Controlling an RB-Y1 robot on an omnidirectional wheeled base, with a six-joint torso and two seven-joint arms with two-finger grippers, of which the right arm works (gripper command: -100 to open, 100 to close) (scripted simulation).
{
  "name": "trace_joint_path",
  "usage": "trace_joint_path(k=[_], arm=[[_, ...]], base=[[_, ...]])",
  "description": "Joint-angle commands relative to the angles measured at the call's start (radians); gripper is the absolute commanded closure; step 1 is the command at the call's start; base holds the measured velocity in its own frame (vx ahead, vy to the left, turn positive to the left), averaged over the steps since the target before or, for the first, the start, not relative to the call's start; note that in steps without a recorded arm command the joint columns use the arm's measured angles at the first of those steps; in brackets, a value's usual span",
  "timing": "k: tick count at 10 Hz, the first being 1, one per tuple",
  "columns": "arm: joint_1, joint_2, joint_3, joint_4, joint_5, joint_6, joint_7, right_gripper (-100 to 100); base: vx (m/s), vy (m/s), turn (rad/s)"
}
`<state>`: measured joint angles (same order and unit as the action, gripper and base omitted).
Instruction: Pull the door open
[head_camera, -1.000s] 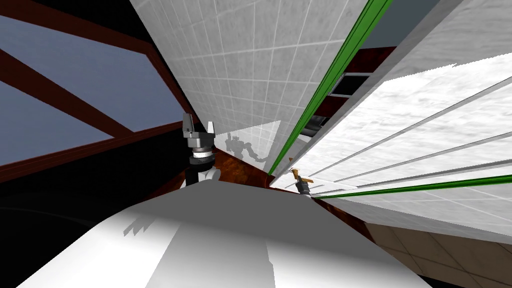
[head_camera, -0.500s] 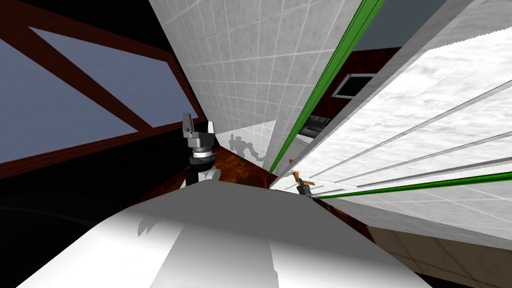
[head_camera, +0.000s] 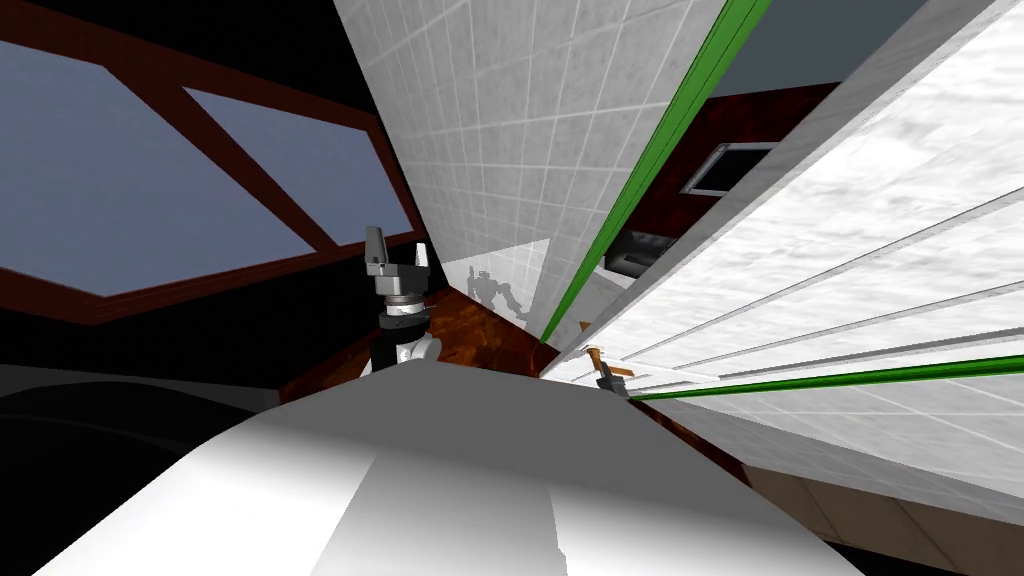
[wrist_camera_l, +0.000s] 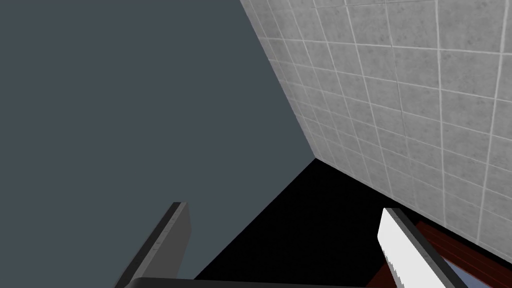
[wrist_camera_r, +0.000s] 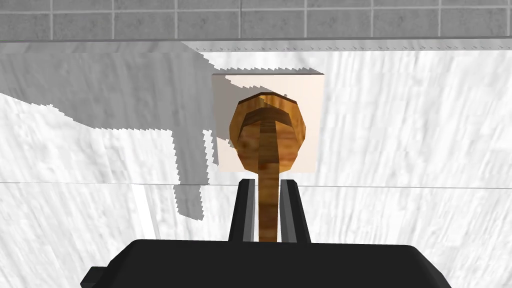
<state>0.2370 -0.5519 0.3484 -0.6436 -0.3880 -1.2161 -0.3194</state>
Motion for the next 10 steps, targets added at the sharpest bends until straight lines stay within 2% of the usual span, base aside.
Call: trace_joint_path(k=[1, 5, 9, 10], arm=[[0.001, -0.004, 0.007, 0.011, -0.002, -0.014, -0.004, 100], [0.003, -0.012, 0.025, 0.039, -0.009, -0.05, -0.014, 100], [0.005, -0.02, 0.04, 0.062, -0.014, -0.08, -0.023, 100], [0.001, -0.015, 0.04, 0.06, -0.011, -0.073, -0.021, 100]], base=[[-0.169, -0.048, 0.202], [-0.232, -0.086, 0.181], [-0.239, -0.053, 0.159], [-0.121, -0.025, 0.037]])
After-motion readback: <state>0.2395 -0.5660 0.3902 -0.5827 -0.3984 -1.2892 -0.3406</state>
